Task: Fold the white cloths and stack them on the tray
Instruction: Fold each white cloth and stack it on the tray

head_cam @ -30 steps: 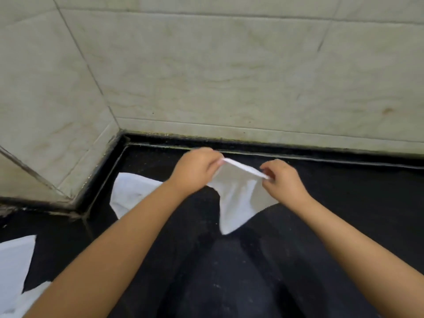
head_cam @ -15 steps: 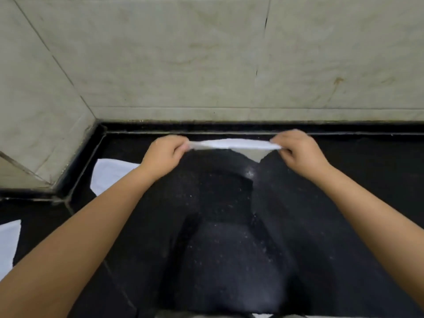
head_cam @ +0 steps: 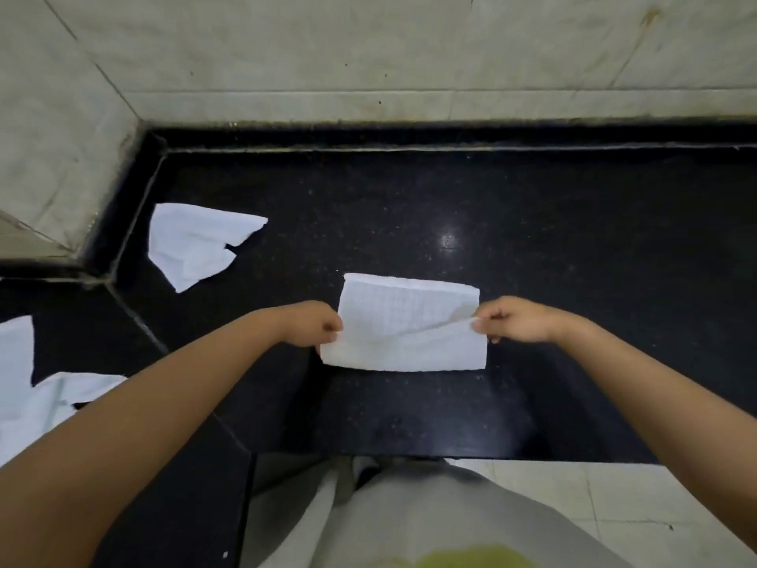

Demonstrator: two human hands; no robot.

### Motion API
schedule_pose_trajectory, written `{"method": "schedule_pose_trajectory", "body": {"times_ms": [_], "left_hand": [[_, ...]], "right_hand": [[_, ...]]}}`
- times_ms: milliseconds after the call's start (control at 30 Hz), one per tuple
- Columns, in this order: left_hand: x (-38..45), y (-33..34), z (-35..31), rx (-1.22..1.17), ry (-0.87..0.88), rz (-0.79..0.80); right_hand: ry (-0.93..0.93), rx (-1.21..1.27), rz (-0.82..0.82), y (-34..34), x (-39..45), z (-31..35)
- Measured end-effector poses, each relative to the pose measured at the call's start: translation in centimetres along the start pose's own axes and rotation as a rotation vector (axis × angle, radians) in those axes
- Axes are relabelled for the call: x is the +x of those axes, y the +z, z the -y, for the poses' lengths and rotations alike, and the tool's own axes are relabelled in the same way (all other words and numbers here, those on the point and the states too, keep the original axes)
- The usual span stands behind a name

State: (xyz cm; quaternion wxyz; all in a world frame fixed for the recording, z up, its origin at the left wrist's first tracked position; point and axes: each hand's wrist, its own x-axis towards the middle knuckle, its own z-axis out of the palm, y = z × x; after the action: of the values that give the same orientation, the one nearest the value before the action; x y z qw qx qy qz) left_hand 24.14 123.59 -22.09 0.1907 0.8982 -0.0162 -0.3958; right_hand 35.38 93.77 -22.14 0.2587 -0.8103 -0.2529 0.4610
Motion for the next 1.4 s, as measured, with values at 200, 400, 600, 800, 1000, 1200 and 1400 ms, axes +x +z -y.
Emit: {"method": "schedule_pose_trajectory", "body": {"times_ms": [200,400,600,800,1000,1200,1400], "left_hand": [[3.5,-1.2,-0.2,-0.087,-0.191,-0.544],[7.0,-0.3,0.4,-0.08,-0.274,-0.635],[8.2,0.8,1.9,-0.003,-0.099,-0.758],[8.0,0.0,2.5,0.207,0.102,-0.671],[7.5,-0.1,1.9,0.293,0.043,-0.574],[6.1,-0.6,2.0,0.143,0.116,-0.756],[2.6,-4.3,-0.4,0.03,0.068,-1.036]], "right_hand": [[0.037,-0.151,-0.429,-0.8,2.7,-0.3],[0.123,-0.305,-0.573,0.3,5.4,-1.4],[0.135,-0.329,-0.666,1.2,6.5,-1.8],[-0.017,-0.558,-0.701,2.2,6.2,-2.4],[0.0,-0.648,-0.669,2.3,6.0,-2.2],[0.137,-0.543,-0.555,-0.8,5.3,0.1],[-0.272,-0.564,-1.105,-4.3,2.4,1.9]]}}
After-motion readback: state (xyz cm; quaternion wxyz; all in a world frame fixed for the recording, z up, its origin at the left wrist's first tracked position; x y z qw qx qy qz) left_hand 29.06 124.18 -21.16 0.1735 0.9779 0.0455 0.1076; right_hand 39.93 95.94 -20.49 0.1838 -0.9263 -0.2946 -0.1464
